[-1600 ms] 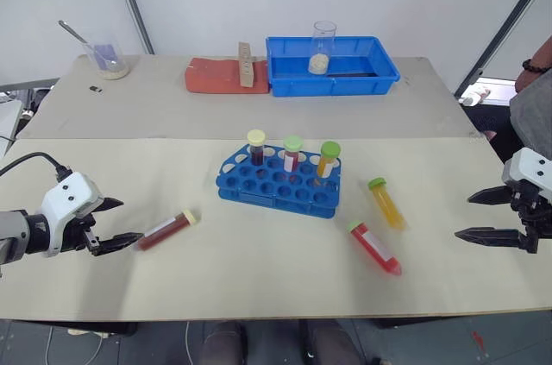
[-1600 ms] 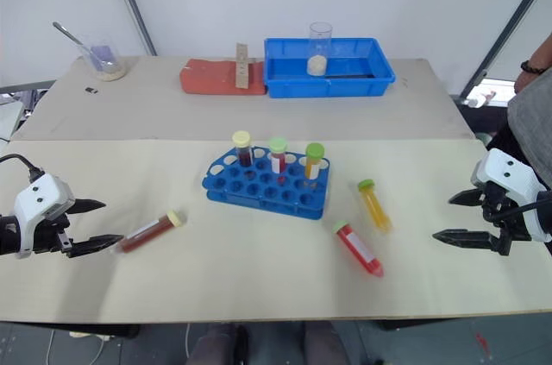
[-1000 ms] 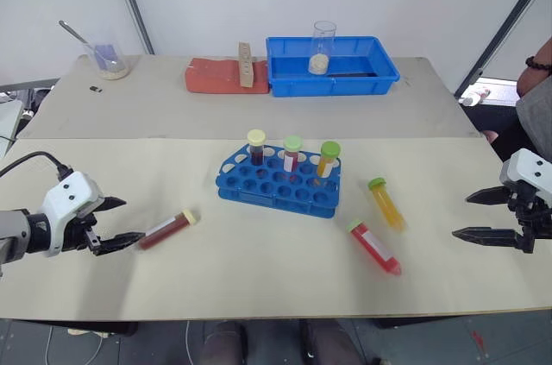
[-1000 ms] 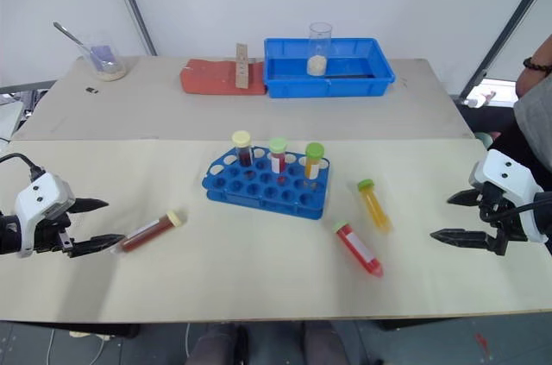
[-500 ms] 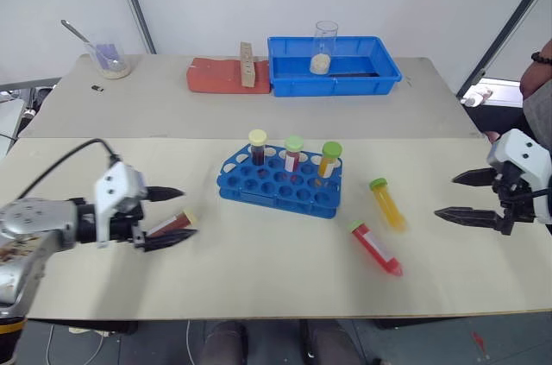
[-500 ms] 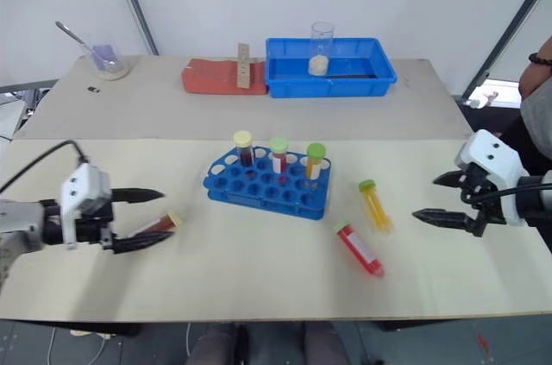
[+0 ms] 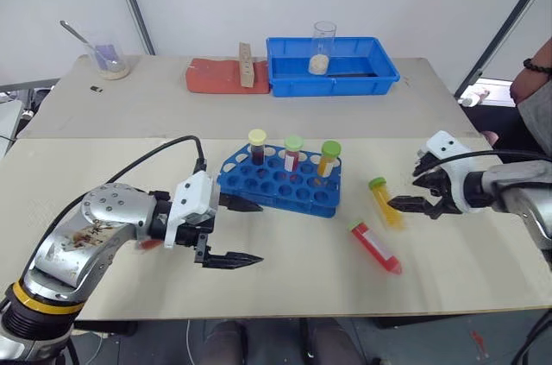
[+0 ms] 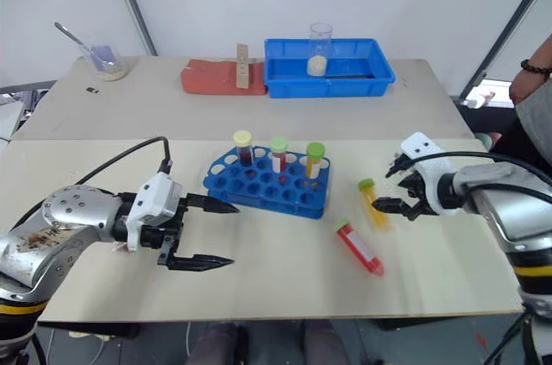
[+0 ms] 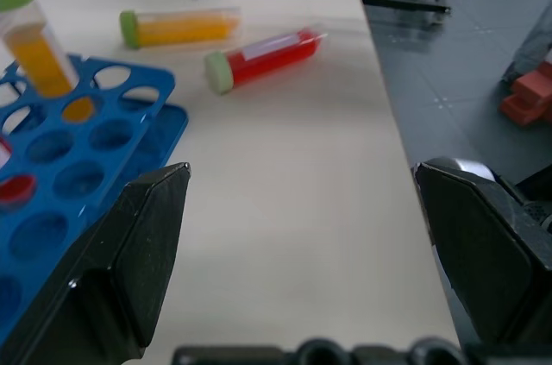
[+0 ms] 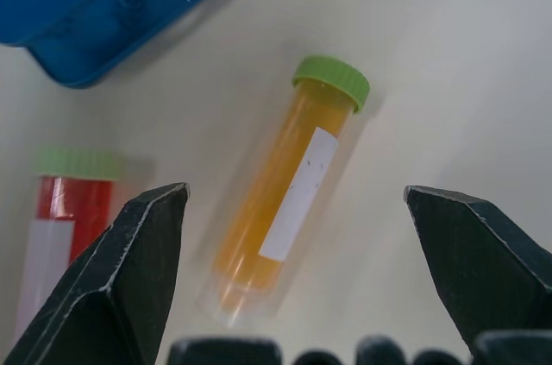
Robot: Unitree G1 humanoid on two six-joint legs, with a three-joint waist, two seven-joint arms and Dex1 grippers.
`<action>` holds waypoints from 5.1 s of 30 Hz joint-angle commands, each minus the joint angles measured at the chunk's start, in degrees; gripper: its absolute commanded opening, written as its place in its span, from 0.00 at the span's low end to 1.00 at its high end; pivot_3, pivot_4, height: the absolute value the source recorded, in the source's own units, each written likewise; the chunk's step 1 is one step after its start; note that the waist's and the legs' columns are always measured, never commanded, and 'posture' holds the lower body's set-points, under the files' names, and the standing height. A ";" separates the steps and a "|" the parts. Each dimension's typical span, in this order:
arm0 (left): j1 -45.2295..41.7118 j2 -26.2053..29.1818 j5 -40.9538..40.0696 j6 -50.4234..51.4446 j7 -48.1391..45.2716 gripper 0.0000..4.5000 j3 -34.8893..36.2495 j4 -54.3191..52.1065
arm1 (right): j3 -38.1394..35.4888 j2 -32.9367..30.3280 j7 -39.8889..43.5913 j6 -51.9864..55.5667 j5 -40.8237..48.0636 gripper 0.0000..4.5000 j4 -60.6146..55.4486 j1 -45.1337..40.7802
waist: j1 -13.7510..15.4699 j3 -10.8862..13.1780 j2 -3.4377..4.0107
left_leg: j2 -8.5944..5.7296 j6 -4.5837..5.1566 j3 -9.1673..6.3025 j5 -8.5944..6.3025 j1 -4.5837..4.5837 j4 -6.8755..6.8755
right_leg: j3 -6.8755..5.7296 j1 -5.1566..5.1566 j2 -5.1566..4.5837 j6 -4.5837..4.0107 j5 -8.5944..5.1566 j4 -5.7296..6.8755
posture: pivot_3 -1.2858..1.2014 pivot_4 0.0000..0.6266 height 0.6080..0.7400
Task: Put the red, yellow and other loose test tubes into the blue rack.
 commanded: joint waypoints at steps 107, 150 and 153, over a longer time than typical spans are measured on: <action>-1.11 -3.84 -4.04 -3.83 1.45 1.00 7.36 7.35 | -5.44 49.29 -24.30 -64.06 -8.39 0.74 -7.17 27.24 | -1.28 0.04 0.01 | 0.09 0.08 -0.34 -0.07 0.02 0.28 | -0.14 0.22 0.11 -0.06 -0.12 0.08 | 0.52 0.24 1.00; 2.24 -8.19 5.23 -13.63 -1.89 1.00 -6.24 2.08 | 0.98 5.74 -19.42 27.60 18.33 0.72 -20.61 2.83 | 0.15 0.20 -0.16 | -0.04 0.20 -0.36 -0.15 -1.00 0.38 | -0.14 -0.62 -0.01 0.36 0.11 -0.16 | 0.52 0.24 1.00; 2.44 -8.35 5.12 -13.47 -1.30 1.00 -6.05 2.11 | 1.22 6.24 -19.74 27.60 18.17 0.49 -20.77 3.23 | 0.16 0.20 -0.16 | -0.04 0.20 -0.35 -0.15 -0.98 0.45 | -0.13 -0.62 -0.01 0.39 0.09 -0.10 | 0.52 0.24 1.00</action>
